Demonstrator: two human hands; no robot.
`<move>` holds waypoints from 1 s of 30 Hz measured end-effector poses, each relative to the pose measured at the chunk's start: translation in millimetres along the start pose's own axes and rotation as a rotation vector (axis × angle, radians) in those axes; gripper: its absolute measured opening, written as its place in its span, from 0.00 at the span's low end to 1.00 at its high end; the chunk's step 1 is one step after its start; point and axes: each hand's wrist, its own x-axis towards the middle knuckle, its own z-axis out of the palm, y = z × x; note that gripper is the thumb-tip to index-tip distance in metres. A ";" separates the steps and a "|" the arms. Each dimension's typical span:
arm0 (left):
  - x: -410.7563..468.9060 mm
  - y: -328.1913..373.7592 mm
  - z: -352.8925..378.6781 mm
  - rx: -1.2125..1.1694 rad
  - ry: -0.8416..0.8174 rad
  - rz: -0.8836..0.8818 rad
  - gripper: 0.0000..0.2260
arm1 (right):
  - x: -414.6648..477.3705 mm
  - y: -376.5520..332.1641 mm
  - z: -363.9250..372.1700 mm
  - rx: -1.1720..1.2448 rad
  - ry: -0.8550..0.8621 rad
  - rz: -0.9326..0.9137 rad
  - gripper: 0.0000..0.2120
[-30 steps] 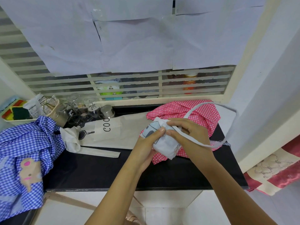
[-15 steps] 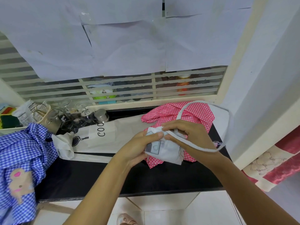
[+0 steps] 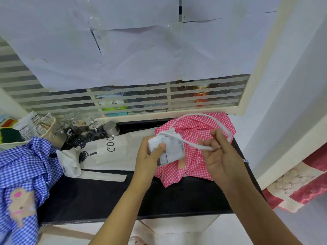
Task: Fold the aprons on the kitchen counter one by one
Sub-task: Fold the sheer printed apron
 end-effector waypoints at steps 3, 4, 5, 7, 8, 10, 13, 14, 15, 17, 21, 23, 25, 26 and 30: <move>1.0 0.0 3.1 -0.308 0.059 -0.174 0.10 | -5.2 15.6 -5.4 -0.009 -0.002 0.097 0.10; 1.5 3.0 4.4 -0.441 0.090 -0.251 0.10 | -7.9 22.1 -7.7 -0.093 -0.011 0.114 0.11; 0.8 7.3 6.2 -0.569 0.105 -0.329 0.10 | -10.1 29.0 -11.4 -0.182 -0.025 0.127 0.12; -2.3 15.3 11.2 -0.762 0.071 -0.448 0.09 | -12.8 41.3 -19.7 -0.270 -0.039 0.165 0.14; -5.4 18.8 13.9 -0.822 0.042 -0.483 0.10 | -12.9 45.7 -22.5 -0.267 -0.028 0.187 0.14; -9.6 22.0 17.0 -0.883 -0.004 -0.514 0.10 | -10.6 49.4 -29.7 -0.211 0.004 0.233 0.14; -10.9 29.6 13.3 -0.918 -0.076 -0.486 0.14 | -2.8 42.6 -42.6 -0.077 -0.046 0.279 0.14; -9.3 31.4 9.6 -0.899 -0.101 -0.458 0.15 | 1.9 37.6 -47.4 -0.002 -0.113 0.293 0.13; -8.4 32.3 5.1 -0.873 -0.129 -0.430 0.17 | 7.7 31.2 -52.6 0.103 -0.208 0.317 0.13; -6.9 31.9 -2.5 -0.864 -0.180 -0.380 0.23 | 20.5 13.9 -57.2 0.344 -0.366 0.364 0.10; -5.6 34.5 -5.3 -1.012 -0.185 -0.289 0.29 | 33.8 -3.2 -54.7 0.300 -0.251 0.384 0.11; -1.8 38.9 -3.2 -1.129 -0.118 -0.234 0.29 | 26.8 7.3 -50.1 0.219 -0.211 0.453 0.19; 6.4 36.1 -4.9 -1.172 -0.018 -0.212 0.29 | 16.9 16.0 -42.8 -0.010 -0.162 0.464 0.14; 8.8 34.0 -4.9 -1.174 0.014 -0.213 0.30 | 11.3 17.0 -37.9 -0.178 -0.158 0.419 0.10; 13.8 16.5 -2.1 -1.171 0.101 -0.313 0.22 | -11.4 10.8 -12.3 -1.015 -0.307 0.101 0.10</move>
